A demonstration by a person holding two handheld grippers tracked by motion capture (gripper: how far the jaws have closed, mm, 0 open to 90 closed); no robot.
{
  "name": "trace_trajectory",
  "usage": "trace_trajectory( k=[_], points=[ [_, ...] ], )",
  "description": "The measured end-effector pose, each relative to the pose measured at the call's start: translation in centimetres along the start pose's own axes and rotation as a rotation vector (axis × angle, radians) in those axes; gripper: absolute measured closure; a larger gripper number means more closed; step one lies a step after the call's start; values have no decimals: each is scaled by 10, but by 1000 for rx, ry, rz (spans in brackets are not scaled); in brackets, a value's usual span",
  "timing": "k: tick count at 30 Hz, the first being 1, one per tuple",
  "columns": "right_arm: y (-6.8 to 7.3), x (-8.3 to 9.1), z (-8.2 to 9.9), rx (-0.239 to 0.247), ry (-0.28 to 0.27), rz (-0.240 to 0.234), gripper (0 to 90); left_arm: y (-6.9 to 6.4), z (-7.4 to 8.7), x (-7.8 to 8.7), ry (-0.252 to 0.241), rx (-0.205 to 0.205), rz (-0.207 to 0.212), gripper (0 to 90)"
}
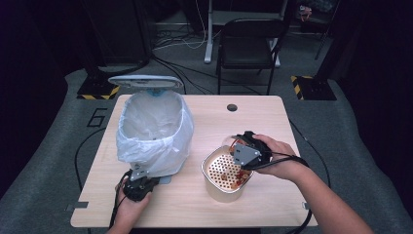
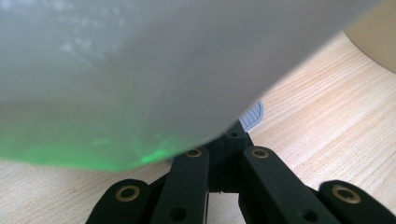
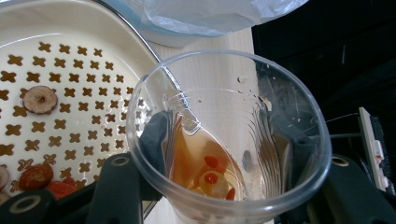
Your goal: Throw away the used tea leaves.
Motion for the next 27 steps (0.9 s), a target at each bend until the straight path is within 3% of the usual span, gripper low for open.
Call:
trace_trajectory(
  k=[17,19,25,27],
  points=[
    [10,0,-8,112,60,36,472,0,0,0,0,24,-30,900],
    [11,-1,-10,136,67,41,472,1,0,0,3,4,-19,900],
    [15,-4,-12,188,100,55,473,1,0,0,3,4,-19,900],
    [16,-5,-11,229,112,61,474,1,0,0,3,4,-18,900]
  ],
)
Point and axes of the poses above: each handheld gripper's, and its own axes: x roughly backward along the jaws, z roughly out of its underside, y roughly to its left, the point moved 6 cm from there along -x, roughly forward along the jaws, and after that the axes turned 10 degrees about -x, right-handed, at the moved point
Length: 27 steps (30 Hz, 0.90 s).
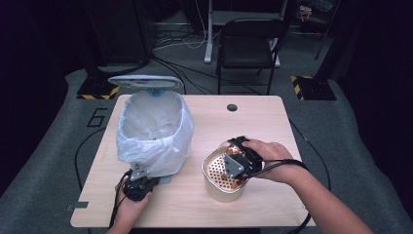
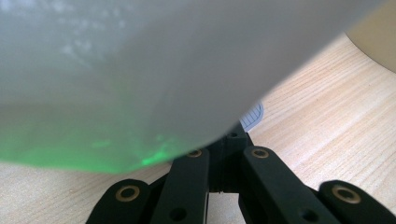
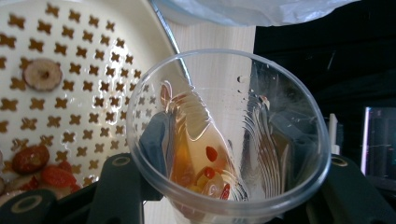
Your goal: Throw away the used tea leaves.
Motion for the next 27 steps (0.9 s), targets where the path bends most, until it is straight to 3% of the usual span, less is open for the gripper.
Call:
trace_trajectory(
  k=[4,7,9,13,17,22,25,27],
  points=[
    [5,-2,-1,59,33,16,475,-1,0,0,-2,24,-14,900],
    [4,-1,-1,125,63,28,476,0,0,0,0,1,4,900],
    [6,-2,-2,145,67,31,477,-1,0,0,-2,23,-13,900],
    [5,-4,-1,209,90,49,478,-1,0,0,-1,18,-9,900],
    [9,-4,-1,228,113,61,479,-1,0,0,-1,18,-8,900],
    [10,-3,-3,298,136,88,481,-1,0,0,-2,18,-8,900],
    [12,-1,-3,303,149,101,482,-1,0,0,-1,18,-8,900],
    [12,-2,-4,352,159,116,482,0,0,0,0,1,2,900]
  ],
)
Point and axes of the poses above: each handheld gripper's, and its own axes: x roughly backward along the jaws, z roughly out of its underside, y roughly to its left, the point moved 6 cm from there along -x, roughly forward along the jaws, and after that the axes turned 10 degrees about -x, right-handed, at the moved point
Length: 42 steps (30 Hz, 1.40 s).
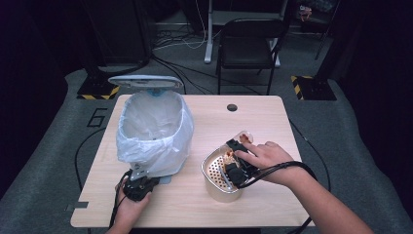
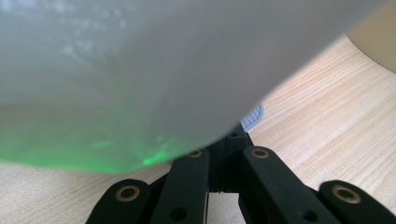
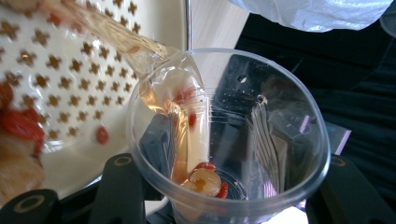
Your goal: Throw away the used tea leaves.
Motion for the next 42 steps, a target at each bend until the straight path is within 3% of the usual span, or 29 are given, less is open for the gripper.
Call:
trace_trajectory(
  k=[1,2,5,6,8,9,13,14,18,19,21,24,26,27,30,32,35,36,38,40,41,42],
  points=[
    [-2,1,-1,5,0,40,482,0,0,0,0,0,0,900],
    [-2,0,-1,29,-3,46,483,0,0,0,0,-1,-1,900],
    [0,2,-2,30,5,38,482,0,0,0,0,-1,-1,900],
    [1,1,-2,65,6,42,482,0,0,0,1,0,0,900],
    [3,2,-2,46,12,64,483,0,0,0,1,0,1,900],
    [1,1,-3,78,1,67,482,0,0,0,0,0,0,900],
    [3,1,-1,56,11,67,483,0,0,0,1,0,0,900],
    [-1,1,-1,107,28,80,484,0,0,0,1,-1,-1,900],
    [2,3,-2,120,43,90,484,0,0,0,1,-2,-1,900],
    [0,3,-3,161,41,92,485,0,0,0,1,-2,-1,900],
    [1,3,-4,148,41,101,485,0,0,0,1,-1,-2,900],
    [1,4,-4,187,57,127,485,0,0,0,-1,-10,-3,900],
    [2,5,-5,187,58,126,486,0,0,0,0,-5,0,900],
    [1,6,-6,230,58,116,486,1,0,0,0,-9,-1,900],
    [-4,7,-8,284,46,146,486,0,0,0,3,5,-4,900],
    [0,8,-10,202,22,138,486,0,0,0,2,5,-5,900],
    [0,9,-9,203,20,138,486,1,0,0,-2,-10,-4,900],
    [-3,9,-9,251,25,138,486,0,0,0,1,1,-4,900],
    [0,10,-8,213,32,135,486,0,0,0,3,6,-6,900],
    [-1,11,-8,209,31,139,485,-1,0,0,0,19,-14,900],
    [-5,11,-8,268,24,131,485,-1,0,0,-2,21,-16,900],
    [-6,11,-8,250,19,134,485,-1,0,0,-1,16,-13,900]
  ],
)
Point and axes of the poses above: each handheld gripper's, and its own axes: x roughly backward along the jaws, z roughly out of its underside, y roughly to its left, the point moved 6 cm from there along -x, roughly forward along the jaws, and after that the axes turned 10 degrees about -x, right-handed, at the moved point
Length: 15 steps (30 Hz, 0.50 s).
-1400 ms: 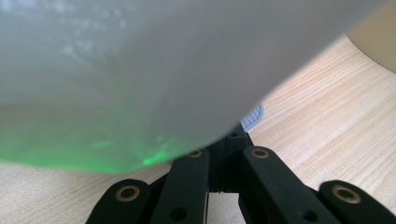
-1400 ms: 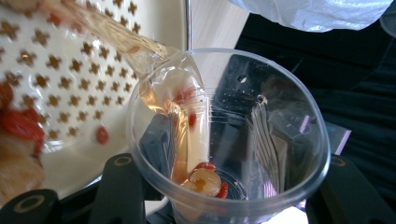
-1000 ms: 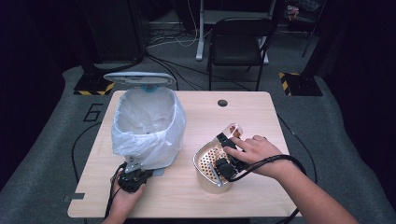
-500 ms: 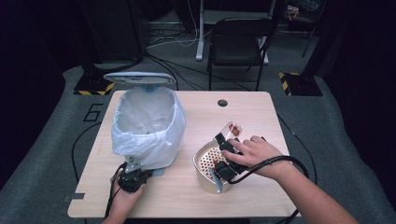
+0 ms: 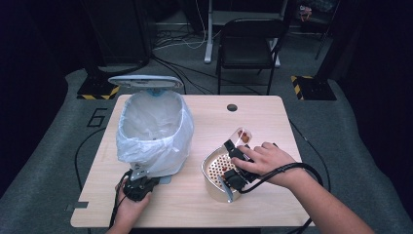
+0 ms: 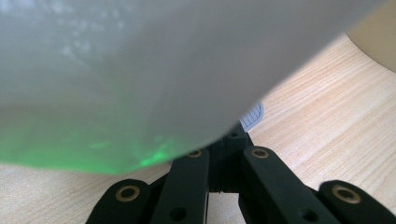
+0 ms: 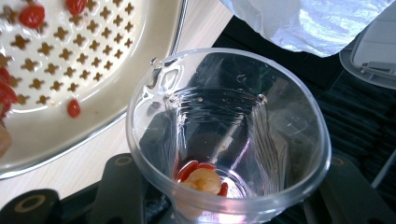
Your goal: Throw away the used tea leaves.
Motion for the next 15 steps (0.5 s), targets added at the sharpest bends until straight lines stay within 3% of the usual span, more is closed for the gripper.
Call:
trace_trajectory(
  k=[1,2,3,4,5,8,9,13,14,15],
  points=[
    [5,-3,2,-104,-53,48,485,0,0,0,0,-2,1,900],
    [-1,-19,-12,-179,-346,111,484,0,0,0,0,-1,0,900],
    [-9,-18,-13,-235,-382,121,484,0,0,0,0,0,-1,900],
    [-13,-10,-6,-263,-274,64,484,0,0,0,0,0,-1,900],
    [-19,-5,-1,-212,-237,-21,484,0,0,0,0,-1,0,900],
    [-35,-7,4,-246,-333,-53,484,0,0,0,0,-1,0,900],
    [-39,-6,7,-250,-346,-57,484,1,0,0,3,-19,10,900],
    [-44,-7,13,-379,-395,-96,484,1,0,0,2,-18,9,900],
    [-44,-7,13,-379,-395,-96,484,1,0,0,2,-18,9,900],
    [-48,-8,16,-462,-423,-119,484,1,0,0,2,-18,9,900]
  ],
)
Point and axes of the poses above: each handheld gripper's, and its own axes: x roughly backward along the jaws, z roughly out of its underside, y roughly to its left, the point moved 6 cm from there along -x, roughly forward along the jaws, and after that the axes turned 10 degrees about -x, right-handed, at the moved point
